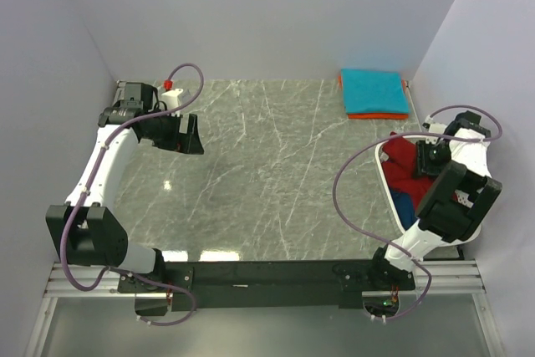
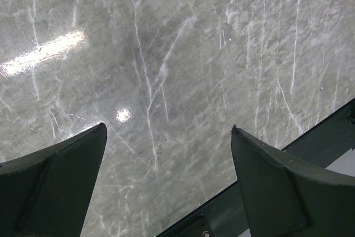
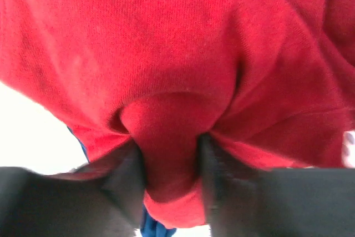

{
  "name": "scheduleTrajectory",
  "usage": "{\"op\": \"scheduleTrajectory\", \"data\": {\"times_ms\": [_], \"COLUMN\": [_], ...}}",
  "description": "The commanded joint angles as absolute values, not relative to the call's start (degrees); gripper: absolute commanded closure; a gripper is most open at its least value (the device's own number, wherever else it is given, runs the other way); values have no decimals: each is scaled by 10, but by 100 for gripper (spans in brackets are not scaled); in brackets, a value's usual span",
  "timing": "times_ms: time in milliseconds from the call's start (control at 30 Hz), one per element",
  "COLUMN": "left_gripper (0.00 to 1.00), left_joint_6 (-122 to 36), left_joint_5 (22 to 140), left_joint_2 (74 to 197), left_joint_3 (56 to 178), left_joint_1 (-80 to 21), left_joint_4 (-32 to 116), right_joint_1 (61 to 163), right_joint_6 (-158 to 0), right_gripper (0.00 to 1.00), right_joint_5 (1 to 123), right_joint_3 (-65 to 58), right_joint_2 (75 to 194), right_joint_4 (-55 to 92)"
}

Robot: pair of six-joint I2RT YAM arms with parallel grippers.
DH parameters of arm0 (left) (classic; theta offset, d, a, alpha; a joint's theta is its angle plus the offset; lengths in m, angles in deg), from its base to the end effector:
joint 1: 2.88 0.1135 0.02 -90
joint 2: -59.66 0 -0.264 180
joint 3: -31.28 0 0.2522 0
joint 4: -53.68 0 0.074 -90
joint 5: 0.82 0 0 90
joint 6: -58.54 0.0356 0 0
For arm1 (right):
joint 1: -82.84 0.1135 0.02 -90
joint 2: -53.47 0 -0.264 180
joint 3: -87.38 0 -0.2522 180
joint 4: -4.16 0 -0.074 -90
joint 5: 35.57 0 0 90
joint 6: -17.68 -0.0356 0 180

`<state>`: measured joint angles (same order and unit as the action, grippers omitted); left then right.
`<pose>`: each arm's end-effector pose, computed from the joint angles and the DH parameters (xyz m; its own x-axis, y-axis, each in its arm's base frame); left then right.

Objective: Fold and stack the t-shirts
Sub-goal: Grab the tshirt from the pile, then move the tshirt to the center of the board

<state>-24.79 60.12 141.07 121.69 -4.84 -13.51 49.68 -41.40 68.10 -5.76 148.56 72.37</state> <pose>0.2843 -0.0270 0.3247 -0.8104 0.1293 -0.5715 0.3825 0.8556 -0.3488 0.2712 -0.1672 0.2348 -0.9474 0.0226 -0.3192 -0.0020 0.9971 0.0766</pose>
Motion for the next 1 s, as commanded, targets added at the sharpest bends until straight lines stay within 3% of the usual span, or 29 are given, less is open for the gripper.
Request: {"op": "scheduleTrajectory", "data": {"times_ms": [0,33,133,400,533,667,967], "left_gripper": [1,1,1,0,1,1,1], "left_joint_6": [-234,-231,-225,-231,-247,-279,-343], "left_joint_5": [593,591,584,547,525,524,531], "left_joint_2": [1406,1406,1403,1379,1375,1382,1344], "left_joint_3": [1239,1240,1234,1222,1233,1266,1277], "left_joint_1": [-47,-47,-47,-47,-47,-46,-17], "left_joint_4": [-131,-131,-127,-102,-90,-89,-67], "right_joint_1": [489,489,489,493,512,576,887], "right_joint_6": [-412,-411,-414,-441,-459,-473,-571], "right_gripper": [65,80,100,100,100,100,100], "right_joint_5": [679,681,691,746,780,807,719], "right_joint_3": [-23,-16,22,204,368,609,527], "right_joint_2": [1461,1452,1419,1356,1383,1449,1373], "right_joint_4": [751,759,796,876,938,1006,789]}}
